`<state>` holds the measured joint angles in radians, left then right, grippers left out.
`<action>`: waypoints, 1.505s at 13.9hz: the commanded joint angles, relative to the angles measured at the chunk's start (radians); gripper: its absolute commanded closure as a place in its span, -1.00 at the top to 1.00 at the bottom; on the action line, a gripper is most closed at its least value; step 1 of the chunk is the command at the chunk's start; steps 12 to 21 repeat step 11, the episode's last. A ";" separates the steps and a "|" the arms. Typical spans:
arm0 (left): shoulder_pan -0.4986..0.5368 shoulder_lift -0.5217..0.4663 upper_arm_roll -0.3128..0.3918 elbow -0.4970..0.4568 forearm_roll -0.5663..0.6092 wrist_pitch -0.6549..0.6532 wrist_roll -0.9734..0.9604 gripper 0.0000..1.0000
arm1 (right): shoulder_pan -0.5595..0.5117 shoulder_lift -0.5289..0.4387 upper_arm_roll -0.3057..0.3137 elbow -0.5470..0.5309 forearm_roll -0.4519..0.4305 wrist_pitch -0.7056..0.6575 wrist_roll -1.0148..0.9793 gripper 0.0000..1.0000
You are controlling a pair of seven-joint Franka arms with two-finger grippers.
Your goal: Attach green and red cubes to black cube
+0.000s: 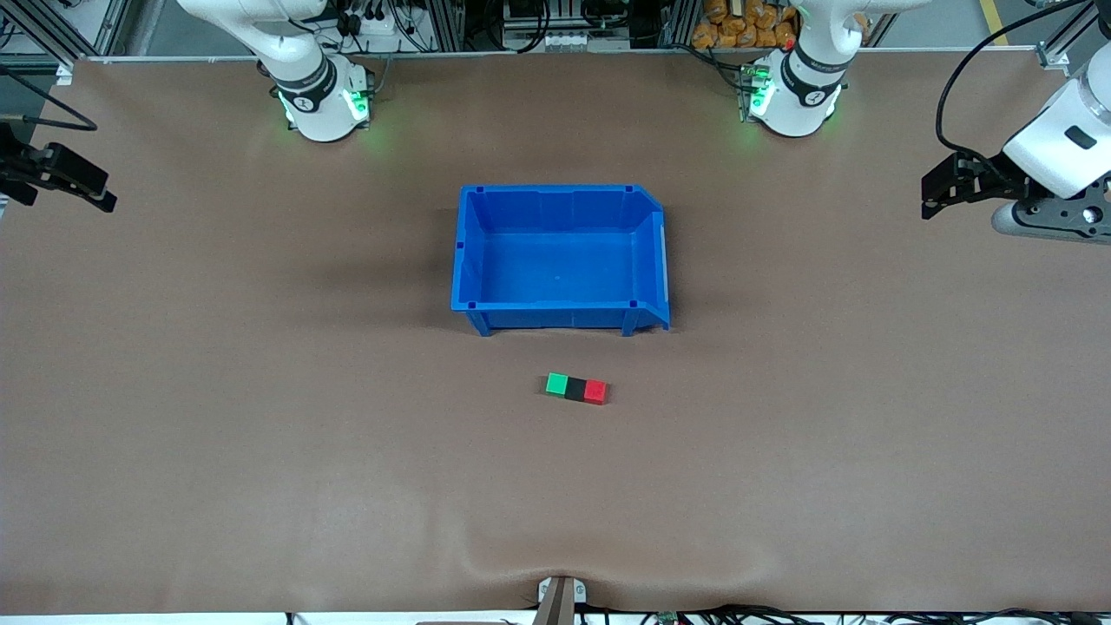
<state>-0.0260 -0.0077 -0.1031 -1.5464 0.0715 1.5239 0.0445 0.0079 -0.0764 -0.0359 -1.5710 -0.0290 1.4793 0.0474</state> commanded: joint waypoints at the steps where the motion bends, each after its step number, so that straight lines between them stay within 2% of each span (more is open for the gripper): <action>1: 0.006 -0.014 -0.004 0.000 -0.015 -0.013 -0.009 0.82 | 0.006 0.003 -0.002 0.017 -0.017 -0.011 -0.009 1.00; 4: 0.006 -0.014 -0.004 0.000 -0.015 -0.014 -0.009 0.82 | -0.019 0.001 -0.001 0.009 0.072 -0.013 -0.072 1.00; 21: 0.006 -0.014 -0.004 -0.001 -0.015 -0.014 -0.009 0.82 | -0.008 0.000 -0.001 0.014 0.063 -0.005 -0.086 1.00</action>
